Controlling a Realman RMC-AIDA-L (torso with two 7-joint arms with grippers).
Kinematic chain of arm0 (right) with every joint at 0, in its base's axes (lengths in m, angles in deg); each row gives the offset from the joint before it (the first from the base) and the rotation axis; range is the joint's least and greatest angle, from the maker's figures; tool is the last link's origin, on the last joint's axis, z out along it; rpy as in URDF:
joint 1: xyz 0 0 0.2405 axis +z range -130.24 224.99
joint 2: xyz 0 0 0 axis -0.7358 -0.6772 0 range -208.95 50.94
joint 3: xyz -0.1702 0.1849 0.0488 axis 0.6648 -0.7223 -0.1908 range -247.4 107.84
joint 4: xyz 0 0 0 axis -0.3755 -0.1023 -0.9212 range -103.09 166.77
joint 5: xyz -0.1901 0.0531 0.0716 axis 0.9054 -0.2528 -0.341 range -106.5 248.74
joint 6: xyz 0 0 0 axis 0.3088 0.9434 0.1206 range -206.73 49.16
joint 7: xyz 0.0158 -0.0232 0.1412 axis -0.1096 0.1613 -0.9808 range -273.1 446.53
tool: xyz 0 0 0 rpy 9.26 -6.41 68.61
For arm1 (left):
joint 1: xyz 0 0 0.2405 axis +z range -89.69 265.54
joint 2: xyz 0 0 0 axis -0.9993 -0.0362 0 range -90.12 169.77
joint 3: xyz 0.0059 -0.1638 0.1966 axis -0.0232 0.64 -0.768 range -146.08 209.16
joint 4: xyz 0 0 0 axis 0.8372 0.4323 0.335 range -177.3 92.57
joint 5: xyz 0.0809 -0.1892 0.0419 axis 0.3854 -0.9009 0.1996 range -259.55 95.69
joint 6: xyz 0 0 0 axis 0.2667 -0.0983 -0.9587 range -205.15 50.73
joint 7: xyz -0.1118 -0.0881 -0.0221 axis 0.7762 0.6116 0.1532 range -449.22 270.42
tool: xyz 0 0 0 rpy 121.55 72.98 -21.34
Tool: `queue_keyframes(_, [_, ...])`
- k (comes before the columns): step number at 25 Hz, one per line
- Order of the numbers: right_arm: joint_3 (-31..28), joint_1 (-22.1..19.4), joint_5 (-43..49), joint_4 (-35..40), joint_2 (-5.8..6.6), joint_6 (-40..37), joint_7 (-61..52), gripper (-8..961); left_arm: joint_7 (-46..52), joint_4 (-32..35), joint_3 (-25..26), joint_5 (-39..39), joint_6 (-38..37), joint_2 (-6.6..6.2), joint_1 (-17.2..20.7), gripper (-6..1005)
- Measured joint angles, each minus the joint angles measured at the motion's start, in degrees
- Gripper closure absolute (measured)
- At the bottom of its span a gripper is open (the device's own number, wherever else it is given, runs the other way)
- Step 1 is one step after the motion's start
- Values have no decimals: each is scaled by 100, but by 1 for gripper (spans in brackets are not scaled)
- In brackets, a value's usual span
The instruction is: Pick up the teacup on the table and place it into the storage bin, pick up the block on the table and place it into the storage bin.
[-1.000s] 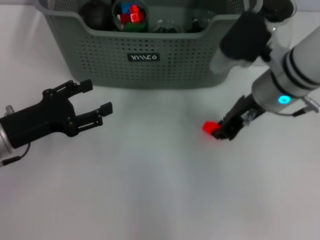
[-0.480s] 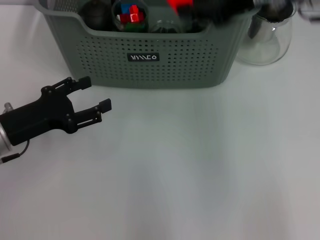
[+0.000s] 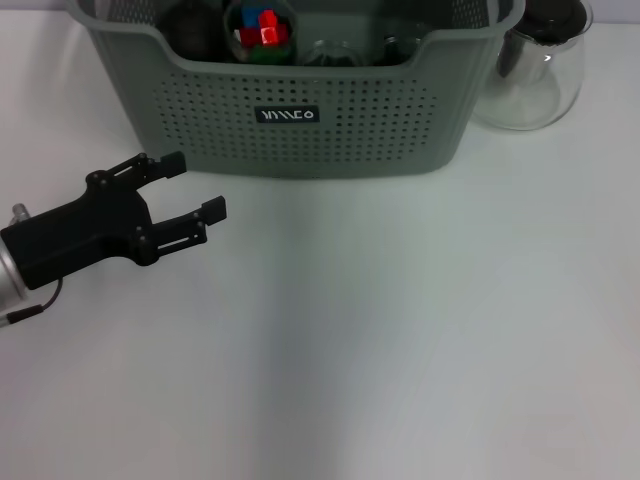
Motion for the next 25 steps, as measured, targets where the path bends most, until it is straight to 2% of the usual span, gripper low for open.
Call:
queue_keyframes(2, [-68,509,24,-936,11,506,-2,687,10,0,-11,0,-7,4,0,174])
queue_keyframes(4, [-78,815,30,-1517,11,770,-23,682,15,0,-25,0,-16,7,0,174])
queue_keyframes(7, [-80,936,13,-1688,-8,811,-26,674,16,0,-28,0,-24,7,0,174])
queue_keyframes(14, [-47,878,-22,-1689,-36,869,60,657,0,0,-23,0,-13,1,0,174])
queue_keyframes(20, [-86,727,-365,-1255,-33,929,383,642,-13,0,6,0,-8,-3,2,172])
queue_keyframes(23, [-86,256,-814,-377,-21,750,591,635,-8,2,13,-27,-18,-10,22,172])
queue_keyframes(25, [-84,-268,-1236,498,-16,517,795,535,-7,7,14,-60,-41,-13,35,171])
